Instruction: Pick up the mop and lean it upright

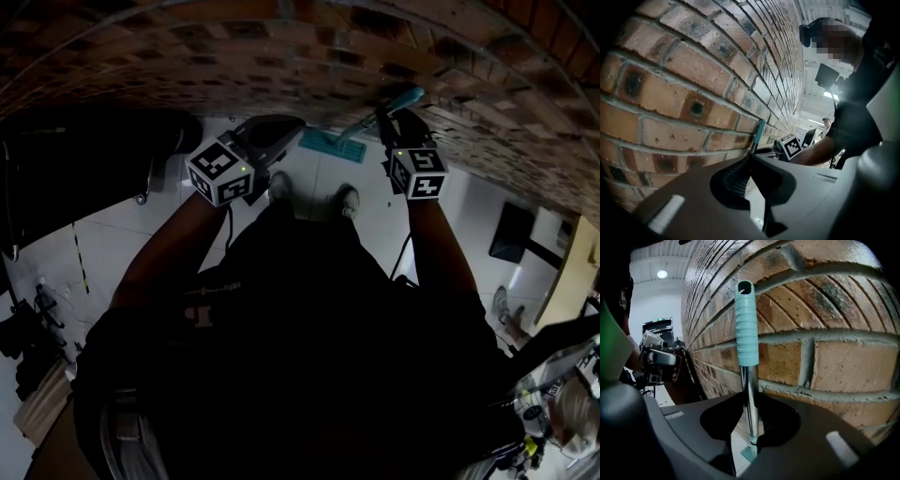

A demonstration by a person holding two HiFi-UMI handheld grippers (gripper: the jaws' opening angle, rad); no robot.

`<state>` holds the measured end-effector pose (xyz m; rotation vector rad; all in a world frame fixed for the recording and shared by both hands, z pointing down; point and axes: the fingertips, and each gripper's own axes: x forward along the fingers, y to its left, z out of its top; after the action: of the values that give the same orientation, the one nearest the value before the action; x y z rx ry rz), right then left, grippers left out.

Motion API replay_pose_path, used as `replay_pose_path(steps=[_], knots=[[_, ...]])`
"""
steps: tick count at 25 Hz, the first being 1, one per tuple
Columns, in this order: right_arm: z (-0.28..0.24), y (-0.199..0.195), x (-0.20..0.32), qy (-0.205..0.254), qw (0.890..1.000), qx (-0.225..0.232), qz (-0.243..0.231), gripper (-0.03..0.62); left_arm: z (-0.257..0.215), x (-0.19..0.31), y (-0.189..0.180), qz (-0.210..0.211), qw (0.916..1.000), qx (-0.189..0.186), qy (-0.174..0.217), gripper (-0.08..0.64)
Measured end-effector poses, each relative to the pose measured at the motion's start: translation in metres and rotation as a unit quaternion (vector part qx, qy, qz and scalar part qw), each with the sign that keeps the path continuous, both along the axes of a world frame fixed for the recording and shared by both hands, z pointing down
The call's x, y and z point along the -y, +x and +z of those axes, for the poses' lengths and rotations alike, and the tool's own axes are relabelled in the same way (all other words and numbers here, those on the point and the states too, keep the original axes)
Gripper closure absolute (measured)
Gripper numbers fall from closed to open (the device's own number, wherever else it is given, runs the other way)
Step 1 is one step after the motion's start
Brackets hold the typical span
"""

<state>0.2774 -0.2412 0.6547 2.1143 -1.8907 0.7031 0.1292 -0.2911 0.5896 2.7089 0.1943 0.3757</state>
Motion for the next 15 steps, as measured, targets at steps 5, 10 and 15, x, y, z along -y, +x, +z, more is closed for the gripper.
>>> replay_pose_path(steps=[5, 10, 15], knots=[[0.002, -0.002, -0.005, -0.006, 1.0, -0.015, -0.023, 0.483, -0.002, 0.002, 0.001, -0.002, 1.0, -0.009, -0.004, 0.566], [-0.011, -0.011, -0.013, -0.008, 0.999, -0.025, -0.041, 0.485, -0.019, 0.005, -0.002, -0.007, 0.9996, -0.025, -0.002, 0.566], [-0.041, -0.012, -0.019, -0.012, 0.998, -0.03, -0.048, 0.485, -0.046, 0.007, -0.004, -0.011, 0.9989, -0.045, 0.007, 0.566]])
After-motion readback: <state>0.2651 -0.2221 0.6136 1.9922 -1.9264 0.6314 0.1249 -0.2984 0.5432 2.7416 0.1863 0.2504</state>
